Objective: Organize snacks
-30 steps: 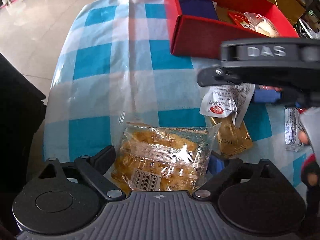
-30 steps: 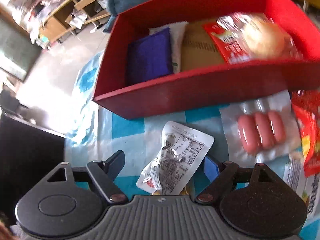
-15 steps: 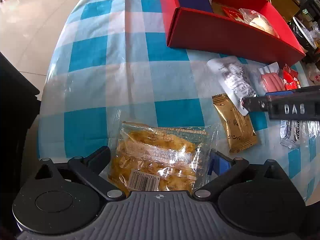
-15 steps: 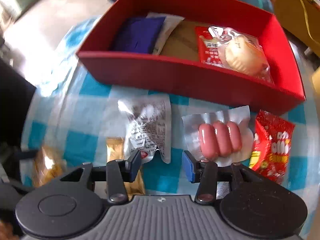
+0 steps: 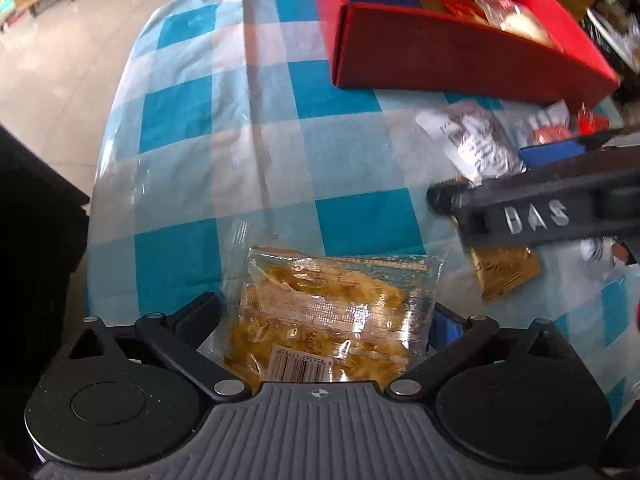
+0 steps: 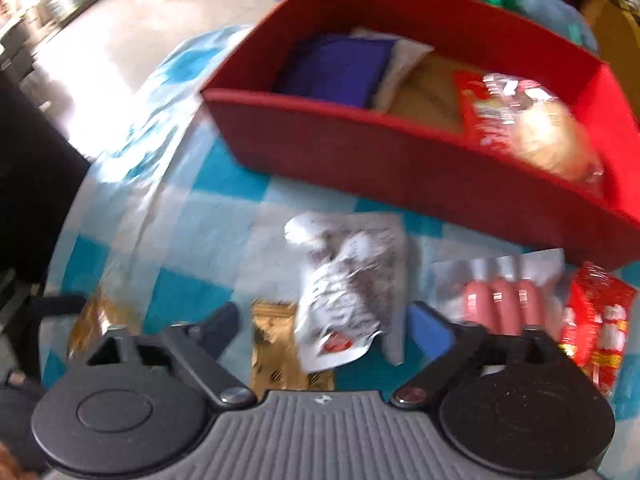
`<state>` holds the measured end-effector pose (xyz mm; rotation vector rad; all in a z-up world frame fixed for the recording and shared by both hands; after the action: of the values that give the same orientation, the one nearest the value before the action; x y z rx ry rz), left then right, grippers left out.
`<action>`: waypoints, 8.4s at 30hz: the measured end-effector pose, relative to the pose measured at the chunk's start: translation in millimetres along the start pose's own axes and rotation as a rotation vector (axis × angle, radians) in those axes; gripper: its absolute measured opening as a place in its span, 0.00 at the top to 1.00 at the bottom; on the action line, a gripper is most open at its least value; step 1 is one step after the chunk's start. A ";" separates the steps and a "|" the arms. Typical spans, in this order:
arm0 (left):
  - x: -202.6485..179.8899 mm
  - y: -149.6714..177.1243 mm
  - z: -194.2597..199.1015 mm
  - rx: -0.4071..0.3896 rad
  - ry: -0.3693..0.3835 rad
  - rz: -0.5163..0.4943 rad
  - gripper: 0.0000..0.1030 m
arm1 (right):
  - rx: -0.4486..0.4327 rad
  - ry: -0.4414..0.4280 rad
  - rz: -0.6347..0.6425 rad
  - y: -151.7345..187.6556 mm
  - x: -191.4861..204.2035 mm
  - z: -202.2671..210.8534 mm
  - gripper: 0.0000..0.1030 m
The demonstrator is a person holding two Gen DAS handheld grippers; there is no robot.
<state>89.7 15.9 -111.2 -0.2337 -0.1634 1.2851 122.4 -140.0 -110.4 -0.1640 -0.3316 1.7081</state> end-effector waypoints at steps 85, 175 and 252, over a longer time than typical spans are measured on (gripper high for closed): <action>-41.5 12.9 -2.4 0.009 -0.073 -0.050 0.05 | -0.192 -0.119 -0.066 15.3 -33.5 88.8 0.51; -27.4 -13.1 33.5 -0.082 0.050 0.078 0.43 | -0.213 -0.049 0.070 -15.6 -26.4 76.8 0.50; -56.9 -166.6 86.7 -0.348 0.165 0.156 0.63 | -0.434 -0.059 -0.161 -87.4 -97.8 132.4 0.50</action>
<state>207.0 -75.7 16.7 -0.6595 -0.2312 1.3811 181.8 -241.0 34.4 -0.3935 -0.7390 1.4651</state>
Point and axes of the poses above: each gripper's, at about its wrist camera, not at the fingertips, and z roughly against the way its jaws point, x to its left, y to its underside, the point moved 6 cm from there along -z, roughly the way its jaws point, and after that the axes turned 2 degrees about -z, right-handed, at the moved point
